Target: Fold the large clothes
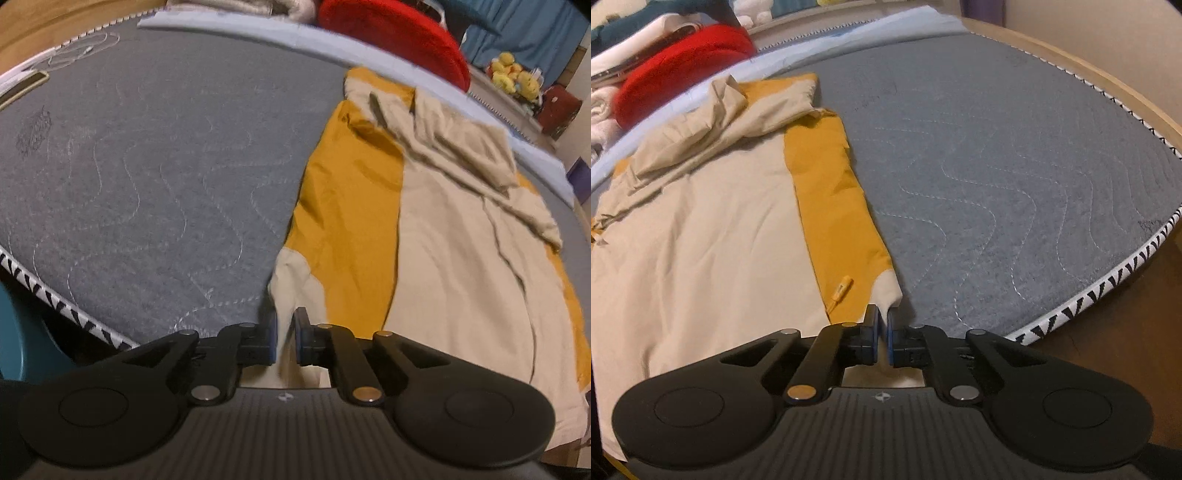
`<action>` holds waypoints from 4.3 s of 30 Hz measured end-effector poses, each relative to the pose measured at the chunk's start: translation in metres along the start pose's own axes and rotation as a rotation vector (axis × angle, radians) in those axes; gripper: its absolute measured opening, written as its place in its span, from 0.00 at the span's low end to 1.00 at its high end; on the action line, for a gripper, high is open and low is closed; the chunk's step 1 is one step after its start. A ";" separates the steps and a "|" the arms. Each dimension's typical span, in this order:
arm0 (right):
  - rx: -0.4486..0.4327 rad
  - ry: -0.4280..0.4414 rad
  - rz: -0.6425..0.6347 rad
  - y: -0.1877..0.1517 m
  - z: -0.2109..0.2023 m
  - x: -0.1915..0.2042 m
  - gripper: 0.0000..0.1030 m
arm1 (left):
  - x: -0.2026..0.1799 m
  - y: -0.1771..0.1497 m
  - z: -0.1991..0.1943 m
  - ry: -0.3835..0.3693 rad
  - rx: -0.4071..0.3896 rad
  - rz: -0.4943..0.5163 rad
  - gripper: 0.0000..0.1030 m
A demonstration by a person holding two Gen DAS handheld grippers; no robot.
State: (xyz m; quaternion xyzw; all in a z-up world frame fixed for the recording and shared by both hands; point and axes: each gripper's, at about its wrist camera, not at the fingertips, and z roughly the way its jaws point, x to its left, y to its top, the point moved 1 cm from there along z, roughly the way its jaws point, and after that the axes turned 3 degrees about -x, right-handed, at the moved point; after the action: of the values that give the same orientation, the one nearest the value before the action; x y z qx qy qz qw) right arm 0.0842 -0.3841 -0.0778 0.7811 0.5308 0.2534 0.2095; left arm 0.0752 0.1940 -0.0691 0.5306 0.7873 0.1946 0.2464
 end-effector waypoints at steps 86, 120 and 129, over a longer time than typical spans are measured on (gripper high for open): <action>-0.009 0.193 -0.107 0.150 0.112 0.042 0.42 | 0.003 0.172 0.094 -0.112 0.074 -0.170 0.61; -0.250 -0.040 -0.221 0.205 0.125 0.084 0.07 | -0.042 0.235 0.099 -0.134 -0.180 -0.153 0.14; -0.060 0.012 -0.173 0.194 0.155 0.081 0.20 | -0.035 0.225 0.163 -0.122 -0.032 -0.209 0.49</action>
State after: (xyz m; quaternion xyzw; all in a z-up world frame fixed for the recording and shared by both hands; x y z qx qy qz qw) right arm 0.3449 -0.3850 -0.0697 0.7241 0.5899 0.2546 0.2507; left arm 0.3493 0.2499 -0.0657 0.4524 0.8187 0.1475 0.3214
